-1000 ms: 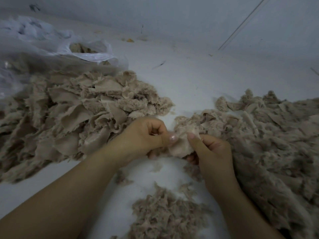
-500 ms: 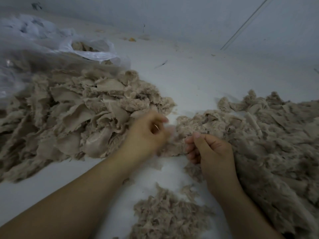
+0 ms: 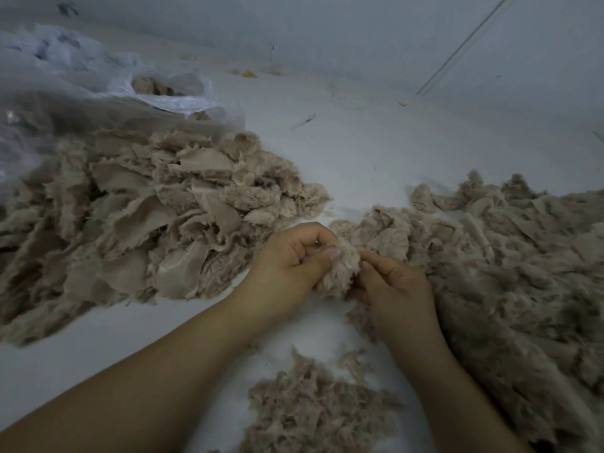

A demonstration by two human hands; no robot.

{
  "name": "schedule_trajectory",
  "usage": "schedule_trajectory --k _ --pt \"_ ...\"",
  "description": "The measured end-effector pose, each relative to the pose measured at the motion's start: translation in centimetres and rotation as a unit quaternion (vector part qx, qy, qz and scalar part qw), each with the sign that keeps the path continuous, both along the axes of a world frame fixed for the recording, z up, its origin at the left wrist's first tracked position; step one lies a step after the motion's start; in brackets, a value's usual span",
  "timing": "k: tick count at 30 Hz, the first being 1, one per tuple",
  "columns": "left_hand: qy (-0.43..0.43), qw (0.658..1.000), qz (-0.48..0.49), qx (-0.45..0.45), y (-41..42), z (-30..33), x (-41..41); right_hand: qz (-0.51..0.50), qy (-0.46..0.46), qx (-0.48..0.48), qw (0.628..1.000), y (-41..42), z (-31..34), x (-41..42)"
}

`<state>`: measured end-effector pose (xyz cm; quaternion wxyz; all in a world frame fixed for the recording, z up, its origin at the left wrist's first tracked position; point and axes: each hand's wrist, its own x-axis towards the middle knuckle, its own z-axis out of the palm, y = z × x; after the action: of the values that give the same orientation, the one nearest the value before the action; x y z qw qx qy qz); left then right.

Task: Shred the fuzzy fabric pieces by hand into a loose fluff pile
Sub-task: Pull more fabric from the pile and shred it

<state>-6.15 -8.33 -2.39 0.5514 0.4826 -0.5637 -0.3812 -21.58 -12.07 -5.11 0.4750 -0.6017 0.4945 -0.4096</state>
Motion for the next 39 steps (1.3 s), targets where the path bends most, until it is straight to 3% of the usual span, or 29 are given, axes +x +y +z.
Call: schedule_trajectory --k 6,13,20,28,33,39 --pt "-0.011 0.998 -0.001 -0.054 0.1 0.3 0.2 -0.046 -0.051 0.016 0.998 0.4 0.4 0.2" --pt "0.006 0.999 0.013 -0.042 0.1 0.0 0.4 -0.031 -0.017 -0.002 0.999 0.3 0.3 -0.2" --pt "0.094 0.991 0.082 -0.049 -0.2 -0.4 0.8 -0.063 0.005 -0.036 0.997 0.0 -0.2 -0.4" --pt "-0.062 0.993 0.082 -0.055 -0.4 -0.9 0.5 -0.081 0.022 -0.119 0.989 0.7 0.3 -0.1" --pt "-0.243 0.956 0.071 -0.147 -0.1 -1.0 -0.1 -0.018 -0.006 -0.138 0.99 1.2 0.9 -0.1" --pt "-0.237 0.953 -0.004 -0.187 0.6 -0.8 -0.7 0.0 -0.041 -0.066 0.997 1.3 1.2 0.1"
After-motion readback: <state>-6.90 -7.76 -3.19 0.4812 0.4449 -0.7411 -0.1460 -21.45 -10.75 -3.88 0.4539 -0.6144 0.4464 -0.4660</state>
